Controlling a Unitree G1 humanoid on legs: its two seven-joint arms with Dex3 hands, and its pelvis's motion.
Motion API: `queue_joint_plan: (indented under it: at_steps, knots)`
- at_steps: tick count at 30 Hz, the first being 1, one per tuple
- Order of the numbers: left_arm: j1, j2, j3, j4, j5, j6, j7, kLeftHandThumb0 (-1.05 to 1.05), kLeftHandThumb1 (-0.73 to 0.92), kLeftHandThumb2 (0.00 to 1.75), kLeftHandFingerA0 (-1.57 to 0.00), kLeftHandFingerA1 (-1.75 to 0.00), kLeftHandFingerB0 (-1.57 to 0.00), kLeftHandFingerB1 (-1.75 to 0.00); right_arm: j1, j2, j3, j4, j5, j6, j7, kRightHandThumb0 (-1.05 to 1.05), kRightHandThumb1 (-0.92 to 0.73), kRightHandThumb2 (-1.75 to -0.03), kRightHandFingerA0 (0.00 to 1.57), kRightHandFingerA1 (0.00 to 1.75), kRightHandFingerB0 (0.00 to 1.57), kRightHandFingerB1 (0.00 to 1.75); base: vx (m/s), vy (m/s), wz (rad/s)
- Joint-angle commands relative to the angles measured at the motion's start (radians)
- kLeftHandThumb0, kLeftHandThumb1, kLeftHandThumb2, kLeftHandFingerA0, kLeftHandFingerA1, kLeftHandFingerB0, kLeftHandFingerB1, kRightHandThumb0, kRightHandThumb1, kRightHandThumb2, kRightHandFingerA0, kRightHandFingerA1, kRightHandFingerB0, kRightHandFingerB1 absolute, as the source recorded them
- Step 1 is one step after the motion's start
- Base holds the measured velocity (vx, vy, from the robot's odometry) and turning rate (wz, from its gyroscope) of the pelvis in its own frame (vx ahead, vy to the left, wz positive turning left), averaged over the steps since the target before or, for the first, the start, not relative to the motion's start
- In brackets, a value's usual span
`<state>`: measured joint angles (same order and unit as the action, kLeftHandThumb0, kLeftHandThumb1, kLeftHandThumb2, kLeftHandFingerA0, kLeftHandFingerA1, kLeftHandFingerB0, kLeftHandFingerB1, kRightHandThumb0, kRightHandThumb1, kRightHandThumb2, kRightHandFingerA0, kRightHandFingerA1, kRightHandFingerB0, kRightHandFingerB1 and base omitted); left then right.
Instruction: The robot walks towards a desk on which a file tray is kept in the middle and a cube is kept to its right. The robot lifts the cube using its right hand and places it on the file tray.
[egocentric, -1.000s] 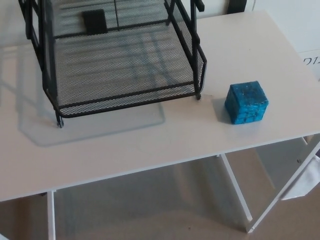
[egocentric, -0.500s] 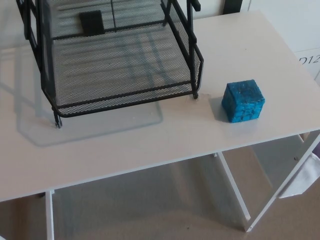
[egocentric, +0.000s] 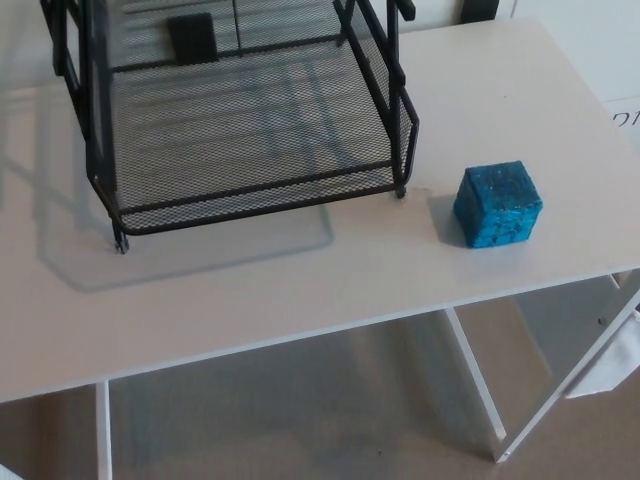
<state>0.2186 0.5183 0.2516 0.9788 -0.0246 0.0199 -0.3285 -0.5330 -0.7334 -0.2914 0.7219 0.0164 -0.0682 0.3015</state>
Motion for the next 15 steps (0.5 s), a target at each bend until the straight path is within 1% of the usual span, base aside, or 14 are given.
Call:
queue_joint_plan:
  at_steps: [1, 2, 3, 4, 5, 6, 7, 8, 9, 10, 11, 12, 14, 15]
  knots:
    - [0.023, -0.011, 0.026, 0.001, -0.026, -0.094, 0.023, -0.63, 0.75, 0.98, -0.29, -0.61, -0.13, -0.51, -0.331, -0.048, 0.233, -0.238, -0.192, 0.237, 0.077, -0.89, -0.54, -0.89, 0.0, 0.08, 0.0, 0.06, 0.0, 0.0, 0.0]
    - [0.022, -0.008, 0.019, 0.017, -0.015, -0.101, 0.034, -0.62, 0.75, 0.98, -0.31, -0.61, -0.14, -0.5, -0.359, -0.028, 0.267, -0.235, -0.207, 0.254, 0.089, -0.86, -0.52, -0.85, 0.0, 0.07, 0.0, 0.09, 0.0, 0.0, 0.0]
    - [0.024, -0.008, 0.02, 0.019, -0.013, -0.095, 0.039, -0.62, 0.75, 1.0, -0.33, -0.62, -0.14, -0.51, -0.384, -0.007, 0.299, -0.235, -0.217, 0.28, 0.096, -0.77, -0.47, -0.85, 0.0, 0.16, 0.0, 0.19, 0.0, 0.0, 0.0]
    - [0.022, -0.015, 0.017, 0.019, -0.011, -0.091, 0.041, -0.62, 0.75, 1.0, -0.33, -0.62, -0.14, -0.51, -0.388, -0.011, 0.311, -0.239, -0.22, 0.291, 0.101, -0.77, -0.47, -0.85, 0.0, 0.16, 0.0, 0.19, 0.0, 0.0, 0.0]
    - [0.029, -0.018, 0.018, 0.018, -0.014, -0.088, 0.039, -0.63, 0.74, 0.99, -0.36, -0.64, -0.16, -0.51, -0.411, 0.007, 0.357, -0.204, -0.251, 0.257, 0.111, -0.81, -0.48, -0.84, 0.0, 0.1, 0.0, 0.12, 0.0, 0.0, 0.0]
    - [0.031, -0.02, 0.019, 0.018, -0.015, -0.086, 0.038, -0.63, 0.74, 0.99, -0.36, -0.64, -0.16, -0.51, -0.423, 0.014, 0.38, -0.19, -0.263, 0.245, 0.115, -0.81, -0.48, -0.84, 0.0, 0.1, 0.0, 0.12, 0.0, 0.0, 0.0]
    - [0.032, -0.022, 0.021, 0.013, -0.018, -0.08, 0.037, -0.62, 0.74, 0.97, -0.34, -0.62, -0.16, -0.51, -0.434, 0.017, 0.402, -0.176, -0.272, 0.245, 0.114, -0.74, -0.45, -0.86, 0.0, 0.21, 0.0, 0.23, 0.0, 0.0, 0.0]
    - [0.034, -0.025, 0.024, 0.008, -0.021, -0.068, 0.038, -0.62, 0.73, 0.98, -0.36, -0.63, -0.16, -0.51, -0.458, 0.032, 0.44, -0.146, -0.295, 0.24, 0.119, -0.71, -0.43, -0.86, 0.0, 0.23, 0.0, 0.26, 0.0, 0.0, 0.0]
    - [0.033, -0.025, 0.023, 0.014, -0.02, -0.074, 0.035, -0.64, 0.73, 0.98, -0.34, -0.63, -0.17, -0.52, -0.485, 0.052, 0.476, -0.113, -0.302, 0.242, 0.146, -0.67, -0.4, -0.85, 0.0, 0.24, 0.0, 0.31, 0.0, 0.0, 0.0]
    - [0.036, -0.024, 0.025, 0.017, -0.024, -0.084, 0.023, -0.63, 0.73, 0.97, -0.34, -0.63, -0.19, -0.53, -0.51, 0.073, 0.511, -0.08, -0.304, 0.247, 0.177, -0.75, -0.44, -0.82, 0.08, 0.15, 0.07, 0.25, 0.0, 0.0, 0.0]
    - [0.032, -0.023, 0.023, 0.021, -0.022, -0.085, 0.024, -0.61, 0.91, 0.66, -0.37, -0.63, -0.21, -0.47, -0.52, 0.081, 0.533, -0.067, -0.312, 0.252, 0.189, -0.74, -0.43, -0.8, 0.09, 0.18, 0.08, 0.23, 0.0, 0.0, 0.0]
    - [0.031, -0.022, 0.018, 0.019, -0.015, -0.086, 0.025, -0.61, 0.92, 0.66, -0.37, -0.63, -0.21, -0.48, -0.532, 0.092, 0.557, -0.05, -0.314, 0.255, 0.2, -0.72, -0.42, -0.8, 0.07, 0.21, 0.08, 0.25, 0.0, 0.0, 0.0]
    - [0.033, -0.021, 0.014, 0.009, -0.011, -0.079, 0.028, -0.61, 0.92, 0.66, -0.37, -0.63, -0.21, -0.48, -0.543, 0.096, 0.577, -0.038, -0.304, 0.259, 0.207, -0.72, -0.42, -0.8, 0.07, 0.21, 0.08, 0.25, 0.0, 0.0, 0.0]
    - [0.039, -0.015, 0.009, 0.0, -0.008, -0.094, 0.018, -0.61, 0.92, 0.68, -0.38, -0.63, -0.21, -0.49, -0.555, 0.109, 0.592, -0.019, -0.302, 0.268, 0.208, -0.64, -0.38, -0.82, 0.0, 0.31, 0.02, 0.3, 0.0, 0.0, 0.0]
